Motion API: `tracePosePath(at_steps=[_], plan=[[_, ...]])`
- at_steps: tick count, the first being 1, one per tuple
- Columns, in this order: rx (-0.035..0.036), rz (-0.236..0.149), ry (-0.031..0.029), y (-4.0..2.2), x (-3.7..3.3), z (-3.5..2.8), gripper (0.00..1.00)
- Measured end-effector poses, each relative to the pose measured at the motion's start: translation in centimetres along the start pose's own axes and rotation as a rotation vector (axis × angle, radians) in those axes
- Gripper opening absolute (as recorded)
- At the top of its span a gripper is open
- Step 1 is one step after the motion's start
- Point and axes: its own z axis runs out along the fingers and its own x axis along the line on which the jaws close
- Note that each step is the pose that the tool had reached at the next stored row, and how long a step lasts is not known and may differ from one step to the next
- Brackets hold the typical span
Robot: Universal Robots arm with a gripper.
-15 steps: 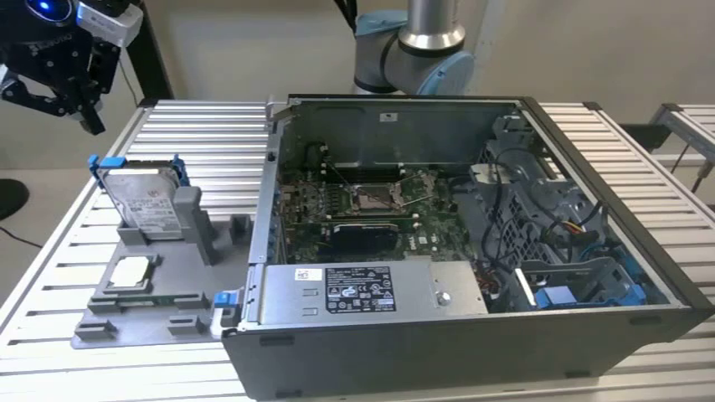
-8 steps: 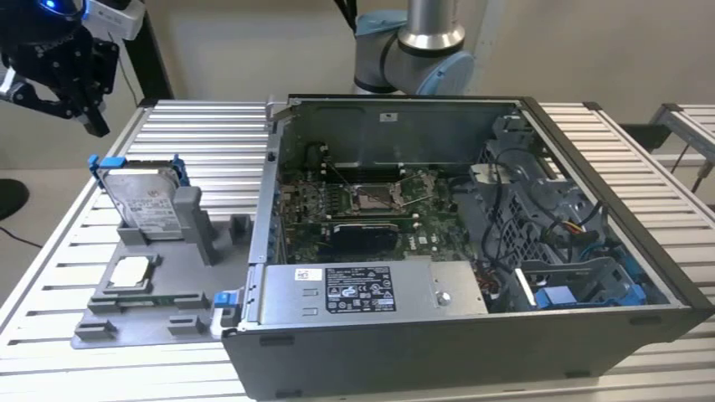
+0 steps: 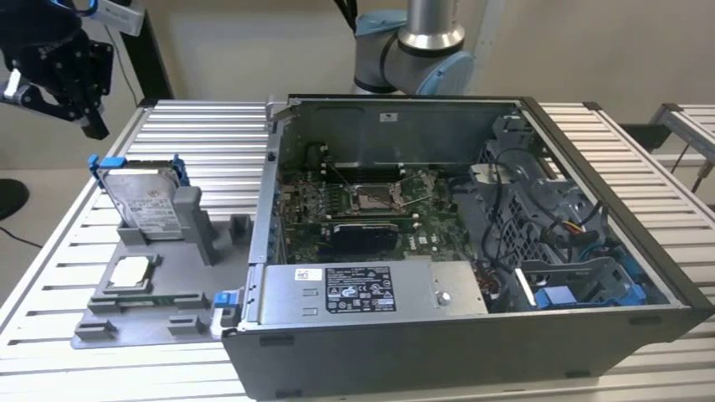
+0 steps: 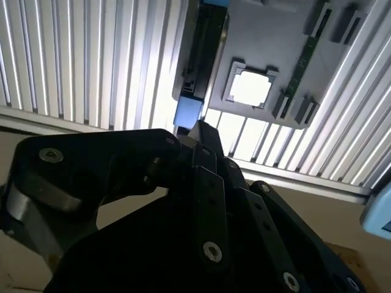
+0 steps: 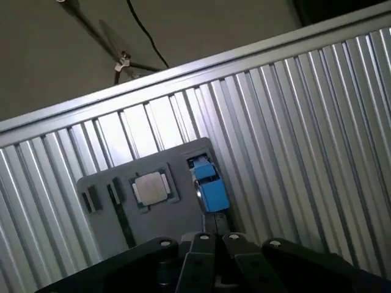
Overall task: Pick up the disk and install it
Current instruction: 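Pick up the disk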
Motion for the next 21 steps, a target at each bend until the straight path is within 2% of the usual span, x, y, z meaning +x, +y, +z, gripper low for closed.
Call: tracePosePath(at_steps=[5, 8, 9, 11, 13, 14, 16, 19, 21], plan=[[0.0046, -0.082, 0.0002, 0.00, 0.01, 0.15, 0.00], [0.0135, -0.115, 0.0036, 0.00, 0.01, 0.20, 0.00], [0.0153, -0.123, 0.0083, 0.00, 0.01, 0.22, 0.00], [0.0192, -0.134, 0.0216, 0.10, 0.05, 0.27, 0.00], [0.0202, -0.137, 0.0278, 0.43, 0.12, 0.36, 0.00], [0.0209, -0.140, 0.0276, 0.60, 0.18, 0.44, 0.00], [0.0297, -0.144, 0.0256, 0.88, 0.27, 0.54, 0.00], [0.0408, -0.152, 0.0229, 0.96, 0.28, 0.65, 0.00], [0.0424, -0.168, 0.0225, 0.98, 0.25, 0.70, 0.00]])
